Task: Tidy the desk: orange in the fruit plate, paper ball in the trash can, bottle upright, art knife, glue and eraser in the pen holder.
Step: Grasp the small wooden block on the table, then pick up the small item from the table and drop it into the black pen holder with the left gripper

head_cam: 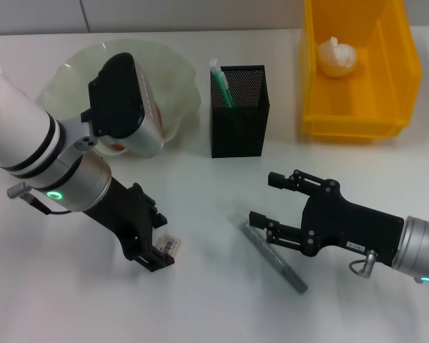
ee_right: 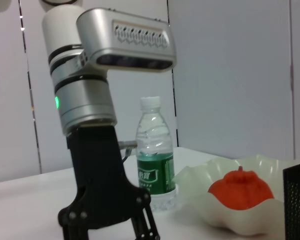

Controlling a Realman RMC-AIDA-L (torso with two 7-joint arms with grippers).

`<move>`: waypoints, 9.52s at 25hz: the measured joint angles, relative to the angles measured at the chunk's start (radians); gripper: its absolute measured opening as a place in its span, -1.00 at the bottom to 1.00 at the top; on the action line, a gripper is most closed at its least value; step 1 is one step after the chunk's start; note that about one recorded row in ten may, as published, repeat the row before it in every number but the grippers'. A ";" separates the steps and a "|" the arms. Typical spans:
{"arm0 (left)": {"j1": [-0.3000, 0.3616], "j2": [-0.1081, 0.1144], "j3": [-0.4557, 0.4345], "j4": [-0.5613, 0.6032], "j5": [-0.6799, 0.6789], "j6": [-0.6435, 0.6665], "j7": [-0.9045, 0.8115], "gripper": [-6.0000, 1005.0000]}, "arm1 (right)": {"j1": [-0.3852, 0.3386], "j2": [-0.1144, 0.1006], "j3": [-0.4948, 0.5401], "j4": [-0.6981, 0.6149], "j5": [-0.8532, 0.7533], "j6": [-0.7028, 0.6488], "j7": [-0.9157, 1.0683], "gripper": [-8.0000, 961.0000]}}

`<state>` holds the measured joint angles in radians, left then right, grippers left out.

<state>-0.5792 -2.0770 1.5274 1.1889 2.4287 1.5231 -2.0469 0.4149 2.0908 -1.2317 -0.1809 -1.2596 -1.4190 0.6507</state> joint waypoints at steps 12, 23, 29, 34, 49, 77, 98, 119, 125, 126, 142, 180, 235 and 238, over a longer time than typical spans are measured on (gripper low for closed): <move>0.000 -0.002 0.007 -0.024 0.008 -0.032 0.021 0.31 | 0.009 0.000 0.000 0.003 0.023 0.004 0.001 0.53; 0.001 -0.002 0.031 -0.028 0.012 -0.061 0.033 0.30 | 0.017 0.000 0.011 0.008 0.025 0.015 0.002 0.53; -0.001 -0.001 0.034 -0.025 0.015 -0.068 0.035 0.19 | 0.021 0.000 0.013 0.012 0.025 0.016 0.003 0.53; -0.001 -0.001 0.034 -0.026 0.015 -0.080 0.046 0.13 | 0.023 0.000 0.022 0.012 0.025 0.016 0.003 0.53; -0.003 -0.001 0.046 -0.028 0.013 -0.083 0.061 0.13 | 0.031 0.000 0.025 0.015 0.025 0.026 0.003 0.52; -0.005 -0.001 0.050 -0.025 0.011 -0.084 0.060 0.13 | 0.033 0.002 0.026 0.017 0.025 0.040 0.004 0.52; -0.008 -0.001 0.059 -0.049 0.013 -0.109 0.064 0.12 | 0.034 0.002 0.026 0.017 0.025 0.040 0.004 0.51; -0.010 -0.001 0.062 -0.051 0.013 -0.120 0.075 -0.20 | 0.036 0.001 0.026 0.017 0.025 0.040 0.004 0.51; -0.009 -0.001 0.070 -0.045 0.013 -0.120 0.075 -0.34 | 0.036 0.002 0.026 0.017 0.026 0.040 0.004 0.51; -0.009 -0.001 0.071 -0.043 0.013 -0.119 0.076 -0.36 | 0.036 0.001 0.026 0.017 0.026 0.040 0.004 0.51; -0.052 -0.003 0.095 0.002 0.006 -0.053 -0.004 -0.48 | 0.042 0.001 0.035 0.018 0.026 0.042 0.004 0.51; -0.060 -0.003 0.189 -0.055 0.012 -0.193 -0.007 -0.08 | 0.039 0.002 0.038 0.025 0.026 0.037 0.004 0.51; 0.086 0.000 0.016 0.137 -0.411 -0.533 0.167 -0.33 | 0.039 0.001 0.101 0.065 0.026 0.017 0.004 0.51; 0.069 0.001 0.020 0.107 -0.440 -0.550 0.169 -0.31 | 0.037 0.001 0.101 0.069 0.026 0.016 0.004 0.51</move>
<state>-0.5098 -2.0760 1.5477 1.2956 1.9886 0.9735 -1.8782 0.4523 2.0923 -1.1305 -0.1114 -1.2334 -1.4028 0.6550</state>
